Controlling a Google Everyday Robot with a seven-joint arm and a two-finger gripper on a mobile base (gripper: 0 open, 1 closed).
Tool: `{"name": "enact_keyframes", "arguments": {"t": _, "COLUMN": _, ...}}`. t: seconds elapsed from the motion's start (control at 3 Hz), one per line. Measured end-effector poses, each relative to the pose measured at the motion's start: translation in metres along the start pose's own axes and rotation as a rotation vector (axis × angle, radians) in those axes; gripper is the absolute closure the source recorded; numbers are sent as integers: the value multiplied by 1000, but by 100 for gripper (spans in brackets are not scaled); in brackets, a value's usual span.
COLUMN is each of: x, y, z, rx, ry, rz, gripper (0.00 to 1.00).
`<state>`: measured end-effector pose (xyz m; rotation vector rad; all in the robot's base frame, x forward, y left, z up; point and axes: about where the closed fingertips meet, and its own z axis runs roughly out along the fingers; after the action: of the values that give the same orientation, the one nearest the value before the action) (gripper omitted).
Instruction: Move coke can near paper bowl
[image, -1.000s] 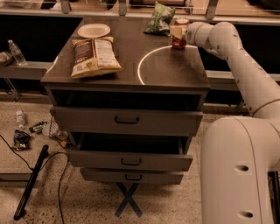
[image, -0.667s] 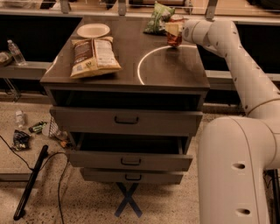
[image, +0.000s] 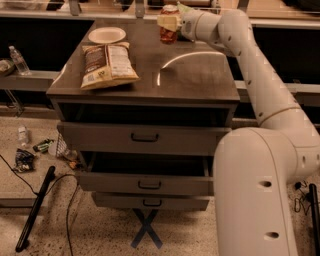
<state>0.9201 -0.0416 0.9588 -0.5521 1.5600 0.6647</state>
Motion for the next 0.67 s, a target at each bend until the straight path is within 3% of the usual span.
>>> {"name": "enact_keyframes", "arguments": {"t": 0.33, "x": 13, "y": 49, "z": 51, "rx": -77, "ry": 26, "rz": -15, "gripper": 100}}
{"name": "enact_keyframes", "arguments": {"t": 0.67, "x": 21, "y": 63, "z": 73, "rx": -86, "ry": 37, "rz": -21, "gripper": 100}}
